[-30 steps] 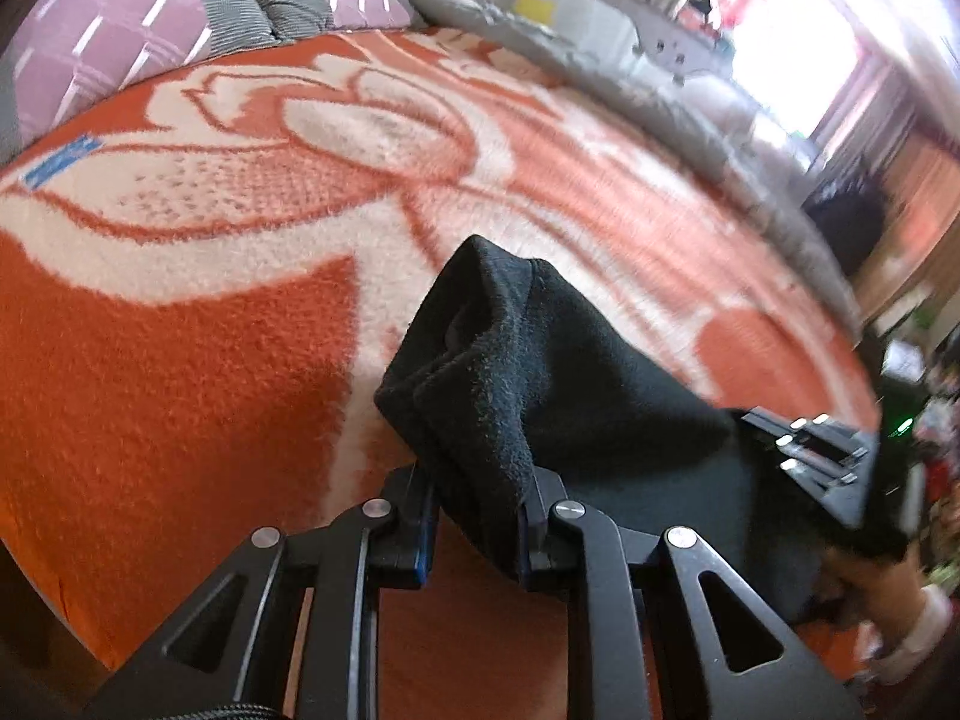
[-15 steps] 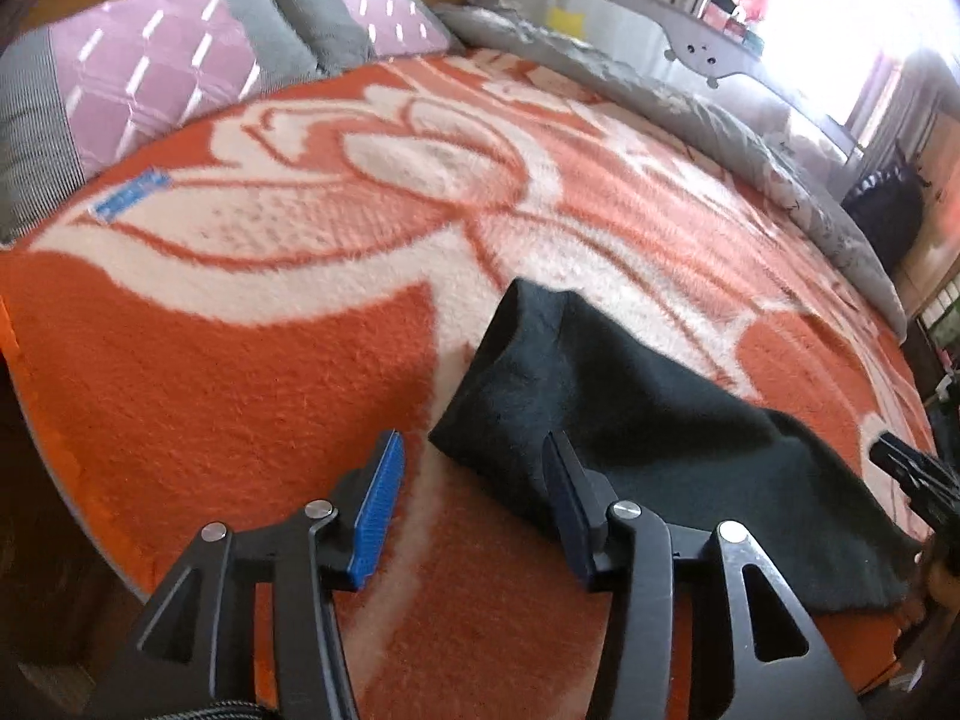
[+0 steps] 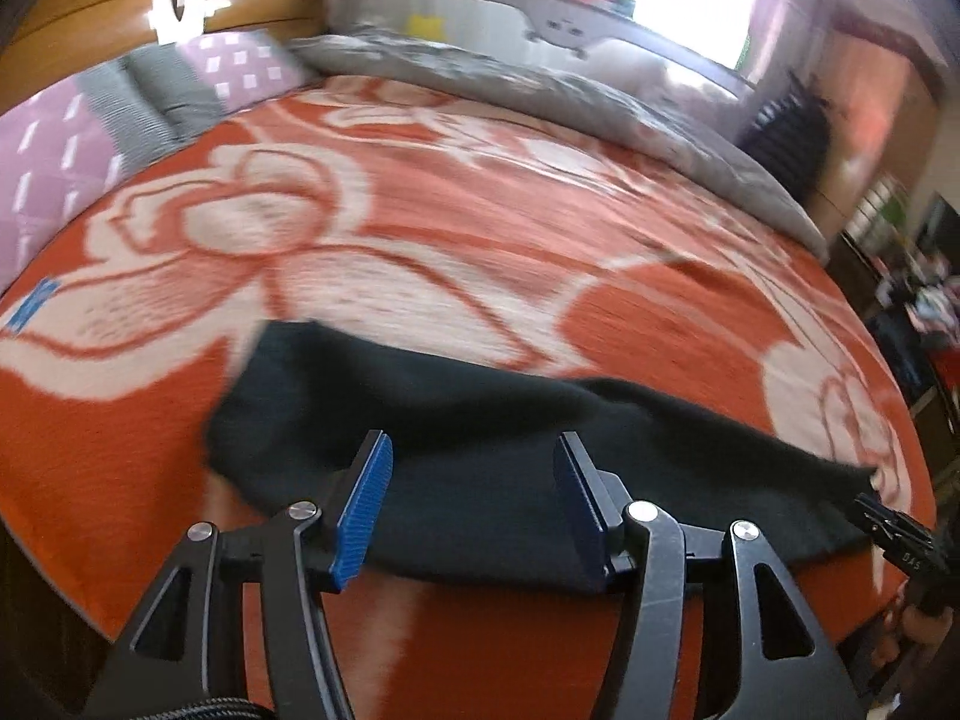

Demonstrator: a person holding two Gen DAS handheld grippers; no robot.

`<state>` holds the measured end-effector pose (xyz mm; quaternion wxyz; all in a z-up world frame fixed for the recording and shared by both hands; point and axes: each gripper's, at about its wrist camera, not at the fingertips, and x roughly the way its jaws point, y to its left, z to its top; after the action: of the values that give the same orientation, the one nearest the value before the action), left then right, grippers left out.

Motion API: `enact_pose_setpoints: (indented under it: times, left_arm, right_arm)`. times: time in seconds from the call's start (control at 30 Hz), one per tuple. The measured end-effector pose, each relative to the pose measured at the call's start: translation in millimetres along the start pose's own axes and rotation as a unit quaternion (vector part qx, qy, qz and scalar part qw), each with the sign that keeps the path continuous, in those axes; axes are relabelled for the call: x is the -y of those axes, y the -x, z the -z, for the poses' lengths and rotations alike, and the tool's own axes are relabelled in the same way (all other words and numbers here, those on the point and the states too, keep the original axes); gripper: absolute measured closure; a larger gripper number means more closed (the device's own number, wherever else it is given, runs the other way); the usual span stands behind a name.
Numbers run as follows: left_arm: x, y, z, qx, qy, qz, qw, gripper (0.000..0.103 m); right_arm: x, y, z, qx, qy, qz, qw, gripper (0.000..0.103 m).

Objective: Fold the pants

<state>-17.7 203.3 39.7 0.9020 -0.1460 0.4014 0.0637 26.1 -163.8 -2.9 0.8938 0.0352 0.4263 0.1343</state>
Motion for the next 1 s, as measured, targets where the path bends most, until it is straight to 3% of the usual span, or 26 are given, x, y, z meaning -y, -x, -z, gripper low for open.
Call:
enact_pose_setpoints:
  times: [0.23,0.5,0.77,1.0]
  left_arm:
    - [80,-18,9,-0.029,-0.078,0.044,0.9955,0.042]
    - [148,-33,12,-0.060,-0.156,0.080,0.9827,0.039]
    - [213,-52,14,-0.096,-0.219,0.124,0.9630,0.035]
    - [277,-77,18,-0.135,-0.291,0.157,0.9339,0.032]
  right_arm:
    - [40,26,29,0.007,-0.054,0.017,0.998,0.058]
    - [74,37,50,0.019,-0.118,0.018,0.993,0.054]
    - [114,45,63,0.029,-0.194,0.023,0.980,0.054]
    - [138,41,72,0.033,-0.258,0.005,0.966,0.047]
